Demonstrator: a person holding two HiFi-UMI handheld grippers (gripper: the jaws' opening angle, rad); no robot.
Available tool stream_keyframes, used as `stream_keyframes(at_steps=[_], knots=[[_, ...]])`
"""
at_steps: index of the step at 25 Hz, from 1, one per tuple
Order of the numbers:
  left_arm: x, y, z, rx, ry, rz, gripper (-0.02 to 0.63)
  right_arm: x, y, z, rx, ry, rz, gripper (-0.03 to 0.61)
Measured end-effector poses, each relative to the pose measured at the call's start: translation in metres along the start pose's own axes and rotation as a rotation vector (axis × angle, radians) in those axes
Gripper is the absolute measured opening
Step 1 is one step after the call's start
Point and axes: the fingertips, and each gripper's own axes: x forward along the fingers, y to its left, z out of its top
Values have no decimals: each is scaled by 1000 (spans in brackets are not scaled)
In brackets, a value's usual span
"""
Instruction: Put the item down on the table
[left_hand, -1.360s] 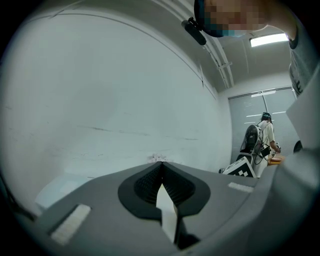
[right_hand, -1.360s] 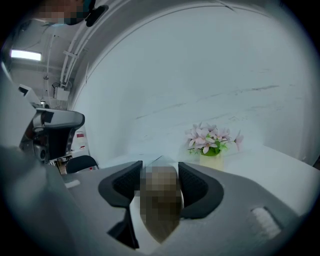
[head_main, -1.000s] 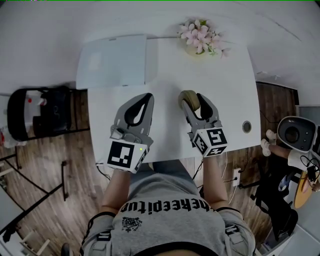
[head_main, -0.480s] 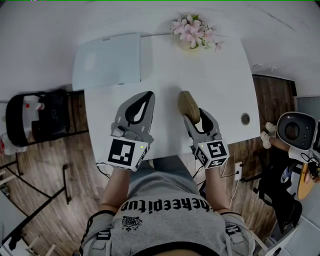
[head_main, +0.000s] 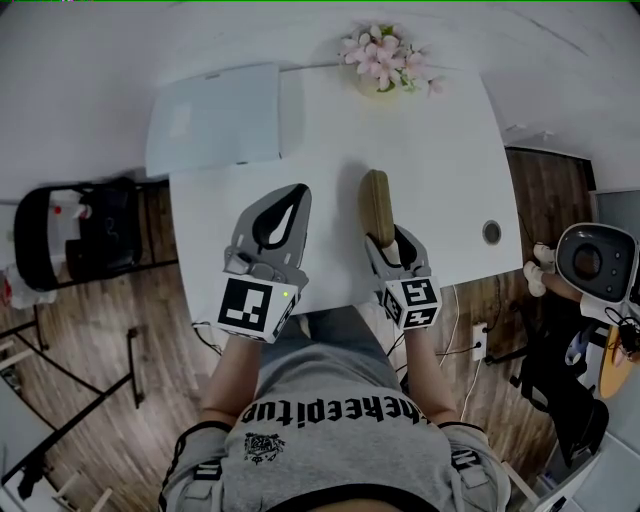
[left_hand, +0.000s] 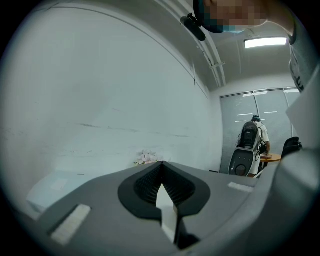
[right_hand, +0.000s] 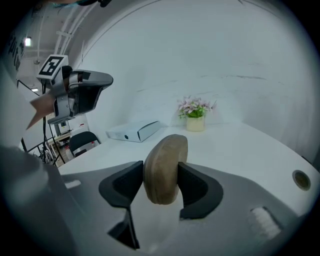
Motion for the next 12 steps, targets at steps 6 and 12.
stream_keyframes(at_steps=[6,12], knots=[[-6,-3,-7,6,19,19,14,6,-3,-21,-16,31,-3,218],[-13,-3,-1,-1,-10,16,14,6,-4,-24,-10,41,-6,222]])
